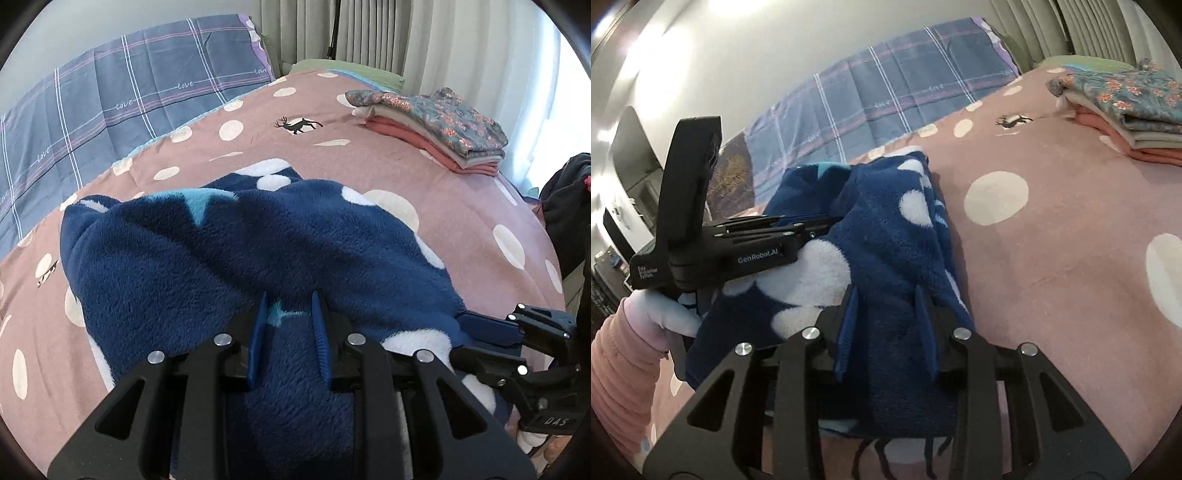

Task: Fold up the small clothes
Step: 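Fold the lifted end over with the right gripper while the left gripper holds the robe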

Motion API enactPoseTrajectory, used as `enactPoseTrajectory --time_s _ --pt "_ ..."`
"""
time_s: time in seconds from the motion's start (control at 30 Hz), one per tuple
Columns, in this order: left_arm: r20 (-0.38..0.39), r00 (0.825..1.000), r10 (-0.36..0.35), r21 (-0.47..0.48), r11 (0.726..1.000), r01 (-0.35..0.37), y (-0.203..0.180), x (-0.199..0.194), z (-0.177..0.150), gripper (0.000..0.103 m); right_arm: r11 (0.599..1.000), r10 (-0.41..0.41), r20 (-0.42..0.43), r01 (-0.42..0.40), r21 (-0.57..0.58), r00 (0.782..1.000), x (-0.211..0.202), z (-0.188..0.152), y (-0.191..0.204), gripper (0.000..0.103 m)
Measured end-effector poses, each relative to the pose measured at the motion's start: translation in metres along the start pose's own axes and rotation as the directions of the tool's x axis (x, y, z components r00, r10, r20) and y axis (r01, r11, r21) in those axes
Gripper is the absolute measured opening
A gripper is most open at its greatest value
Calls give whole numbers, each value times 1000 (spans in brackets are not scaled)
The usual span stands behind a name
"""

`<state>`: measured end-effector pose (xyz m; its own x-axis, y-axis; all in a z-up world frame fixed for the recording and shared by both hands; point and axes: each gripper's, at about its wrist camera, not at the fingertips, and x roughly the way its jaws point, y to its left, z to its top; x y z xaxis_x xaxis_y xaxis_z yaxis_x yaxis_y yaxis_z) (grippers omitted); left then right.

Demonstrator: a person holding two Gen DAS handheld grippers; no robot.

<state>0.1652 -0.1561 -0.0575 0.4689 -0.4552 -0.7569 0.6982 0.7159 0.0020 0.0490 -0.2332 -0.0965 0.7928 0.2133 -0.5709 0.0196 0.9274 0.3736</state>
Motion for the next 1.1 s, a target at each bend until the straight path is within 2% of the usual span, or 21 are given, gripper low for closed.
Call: enactPoseTrajectory --time_s 0.13,0.2,0.23,0.3,0.4,0.47,0.5,0.53,0.6,0.67,0.83,0.93,1.03,1.1 --pt "51 998 -45 -14 999 46 11 -19 4 26 1000 7 -7 -7 -23 1000 -1 0 -2 31" --pt "95 995 5 -13 1000 -4 22 -31 8 26 1000 16 -5 -16 -20 1000 -7 -5 -9 31" --pt "110 993 47 -37 998 -43 33 -37 12 26 1000 20 -6 -21 -16 1000 -8 -4 -10 31" --pt "122 989 87 -99 992 -75 59 -42 21 24 999 21 -10 -21 -24 1000 -11 -3 -10 31" --pt "91 981 171 -74 984 -165 81 -28 29 23 999 22 -8 -22 -33 1000 -10 -3 -10 31" --pt "5 985 170 -27 985 -170 87 2 24 21 999 32 -7 -33 -32 999 -10 -3 -9 31" --pt "-30 982 185 1 983 -185 86 19 18 21 999 36 -7 -36 -34 999 -10 -3 -9 31" --pt "-8 980 198 14 980 -198 83 29 12 18 999 30 -7 -30 -38 1000 -9 -3 -8 31" --pt "3 972 237 -22 971 -237 77 34 13 15 999 12 -3 -12 -46 1000 -8 -3 -6 31" --pt "0 962 272 16 962 -272 70 34 13 15 999 16 -5 -16 -40 1000 -8 -2 -8 31" --pt "9 977 211 6 977 -211 80 7 18 19 998 11 -5 -11 -62 1000 -10 -4 -5 31" --pt "81 981 174 -42 984 -172 89 -21 26 19 998 21 -5 -21 -54 1000 -11 -5 -7 32" --pt "144 968 204 -94 977 -192 103 -39 35 20 999 35 -6 -35 -42 999 -11 -4 -10 32" --pt "108 966 233 -97 970 -223 109 -27 34 26 998 33 -5 -33 -44 999 -11 -4 -9 32"
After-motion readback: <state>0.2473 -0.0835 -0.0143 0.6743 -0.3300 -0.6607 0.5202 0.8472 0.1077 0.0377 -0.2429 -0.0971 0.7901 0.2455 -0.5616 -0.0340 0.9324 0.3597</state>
